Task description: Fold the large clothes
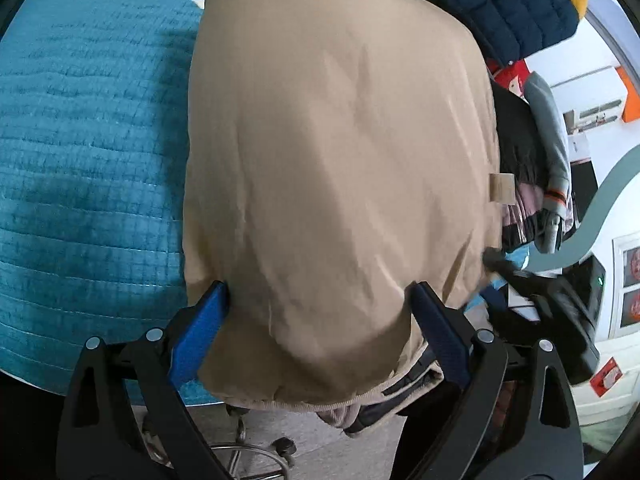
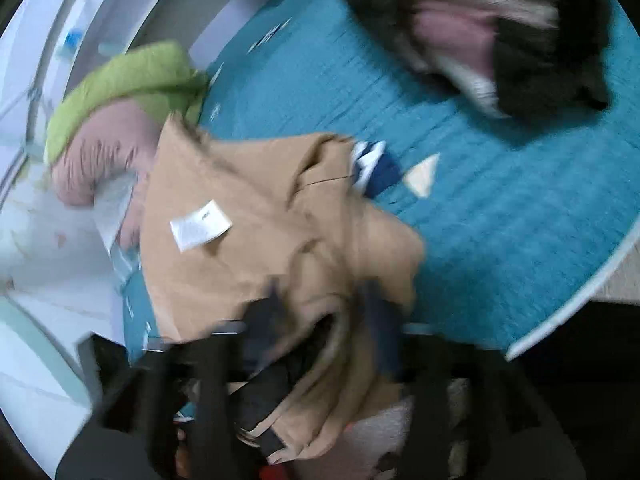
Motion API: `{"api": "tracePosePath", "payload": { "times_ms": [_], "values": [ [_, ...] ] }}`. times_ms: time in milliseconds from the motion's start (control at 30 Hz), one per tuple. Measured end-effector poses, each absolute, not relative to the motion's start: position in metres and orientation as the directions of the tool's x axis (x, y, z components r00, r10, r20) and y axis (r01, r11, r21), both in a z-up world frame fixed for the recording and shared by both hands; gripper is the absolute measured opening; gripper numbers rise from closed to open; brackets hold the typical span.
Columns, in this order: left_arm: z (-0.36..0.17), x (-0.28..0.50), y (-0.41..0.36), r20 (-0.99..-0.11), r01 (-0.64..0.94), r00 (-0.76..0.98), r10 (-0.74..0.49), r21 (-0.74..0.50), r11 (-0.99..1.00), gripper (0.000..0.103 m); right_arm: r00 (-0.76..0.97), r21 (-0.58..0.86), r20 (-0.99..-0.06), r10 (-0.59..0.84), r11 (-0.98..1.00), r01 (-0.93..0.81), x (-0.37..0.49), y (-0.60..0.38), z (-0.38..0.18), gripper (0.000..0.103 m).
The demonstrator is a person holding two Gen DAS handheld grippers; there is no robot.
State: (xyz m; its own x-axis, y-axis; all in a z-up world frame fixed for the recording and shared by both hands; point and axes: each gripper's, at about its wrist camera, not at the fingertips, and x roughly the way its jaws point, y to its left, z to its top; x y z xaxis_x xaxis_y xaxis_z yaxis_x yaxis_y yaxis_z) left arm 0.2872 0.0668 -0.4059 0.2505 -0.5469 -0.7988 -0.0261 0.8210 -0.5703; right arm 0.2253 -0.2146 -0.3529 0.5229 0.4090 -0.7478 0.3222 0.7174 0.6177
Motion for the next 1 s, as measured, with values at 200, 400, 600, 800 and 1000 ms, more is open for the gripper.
{"api": "tracePosePath", "payload": {
  "times_ms": [200, 400, 600, 800, 1000],
  "values": [
    [-0.405, 0.289, 0.064, -0.808, -0.022, 0.242, -0.537, -0.558, 0.83, 0.092, 0.468, 0.643, -0.751, 0.466, 0.676, 0.36, 0.226, -0.232, -0.368, 0.073],
    [-0.403, 0.29, 0.061, -0.815, -0.024, 0.237, -0.53, -0.55, 0.835, 0.092, 0.437, 0.779, -0.624, 0.648, 0.476, 0.408, 0.236, -0.242, -0.414, 0.078],
    [-0.405, 0.292, 0.059, -0.817, -0.018, 0.231, -0.529, -0.547, 0.837, 0.092, 0.476, 0.893, -0.423, 0.771, 0.265, 0.364, 0.236, -0.255, -0.43, 0.089],
    [-0.408, 0.294, 0.053, -0.817, -0.007, 0.233, -0.528, -0.544, 0.839, 0.093, 0.441, 0.85, -0.521, 0.731, 0.398, 0.345, 0.251, -0.236, -0.423, 0.094],
    [-0.412, 0.297, 0.052, -0.792, -0.024, 0.246, -0.558, -0.581, 0.814, 0.093, 0.404, 0.851, -0.524, 0.75, 0.439, 0.289, 0.277, -0.203, -0.421, 0.094]
  ]
}}
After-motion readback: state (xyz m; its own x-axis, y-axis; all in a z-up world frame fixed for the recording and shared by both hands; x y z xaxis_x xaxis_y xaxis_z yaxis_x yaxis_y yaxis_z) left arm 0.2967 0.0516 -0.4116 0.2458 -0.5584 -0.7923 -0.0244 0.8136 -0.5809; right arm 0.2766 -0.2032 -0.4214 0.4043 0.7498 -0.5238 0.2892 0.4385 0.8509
